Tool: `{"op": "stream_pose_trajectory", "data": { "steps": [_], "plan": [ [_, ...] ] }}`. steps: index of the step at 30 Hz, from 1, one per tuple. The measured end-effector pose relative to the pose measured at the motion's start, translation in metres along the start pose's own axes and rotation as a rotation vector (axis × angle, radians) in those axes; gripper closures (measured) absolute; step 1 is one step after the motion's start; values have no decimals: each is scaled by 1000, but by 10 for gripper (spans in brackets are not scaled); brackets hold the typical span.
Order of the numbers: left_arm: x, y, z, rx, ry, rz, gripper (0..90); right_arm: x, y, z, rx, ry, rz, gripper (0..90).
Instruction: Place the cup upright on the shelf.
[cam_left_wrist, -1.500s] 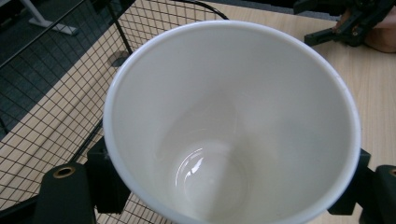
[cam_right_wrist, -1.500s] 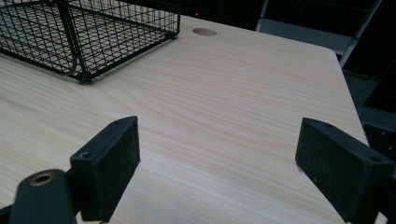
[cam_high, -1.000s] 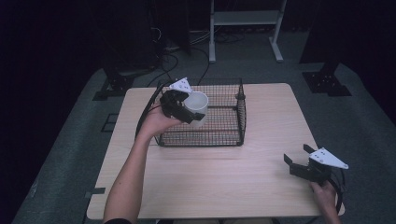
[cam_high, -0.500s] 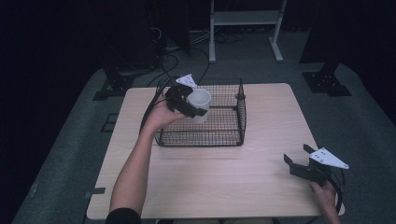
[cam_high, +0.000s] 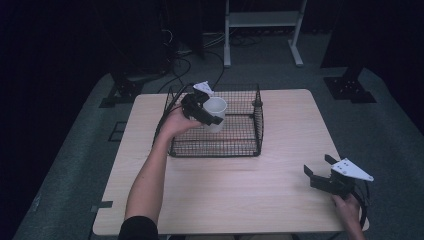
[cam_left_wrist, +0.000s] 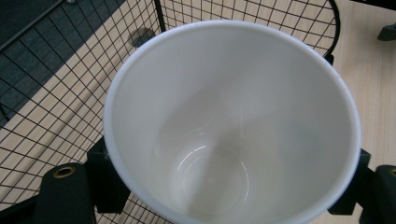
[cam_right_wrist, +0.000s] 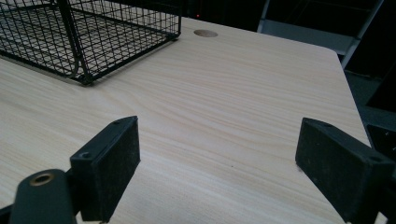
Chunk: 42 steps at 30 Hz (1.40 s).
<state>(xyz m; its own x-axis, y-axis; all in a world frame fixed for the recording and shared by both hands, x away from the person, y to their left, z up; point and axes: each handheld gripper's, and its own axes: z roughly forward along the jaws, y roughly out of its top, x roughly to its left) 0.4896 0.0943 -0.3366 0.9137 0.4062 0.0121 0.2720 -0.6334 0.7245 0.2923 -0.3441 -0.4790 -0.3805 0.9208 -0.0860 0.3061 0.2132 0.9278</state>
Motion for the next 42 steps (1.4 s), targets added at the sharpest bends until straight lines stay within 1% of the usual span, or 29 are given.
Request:
{"op": "stream_pose_trajectory", "data": {
  "steps": [2, 4, 9, 12, 18, 19, 20, 27, 31, 33, 42],
  "plan": [
    [2, -1, 3, 2, -6, -10, 212, 0, 0, 0, 0, 0, 1, 131],
    [6, -3, 9, 14, -8, -16, 212, 0, 0, 0, -1, 1, 2, 130],
    [9, -5, 15, 24, -23, -32, 212, 0, 0, 0, -3, 2, 2, 130],
    [10, -6, 20, 30, -21, -39, 212, 0, 0, 0, -3, 2, 1, 130],
    [12, -8, 26, 41, -20, -37, 211, 0, 0, 0, -4, 2, 1, 131],
    [13, -9, 27, 42, -18, -40, 211, 0, 0, 0, -4, 2, 1, 131],
    [14, -10, 30, 47, -26, -51, 211, 0, 0, 0, -4, 3, 1, 131],
    [17, -13, 34, 57, -21, -54, 212, 0, 0, 0, -4, 3, 2, 131],
    [18, -14, 37, 60, -33, -59, 211, 0, 0, 0, -4, 3, 2, 131],
    [19, -15, 40, 70, -32, -57, 211, 0, 0, 0, -4, 3, 2, 130],
    [21, -18, 49, 85, -45, -59, 211, 0, 0, 0, -4, 3, 2, 131]
  ]
}}
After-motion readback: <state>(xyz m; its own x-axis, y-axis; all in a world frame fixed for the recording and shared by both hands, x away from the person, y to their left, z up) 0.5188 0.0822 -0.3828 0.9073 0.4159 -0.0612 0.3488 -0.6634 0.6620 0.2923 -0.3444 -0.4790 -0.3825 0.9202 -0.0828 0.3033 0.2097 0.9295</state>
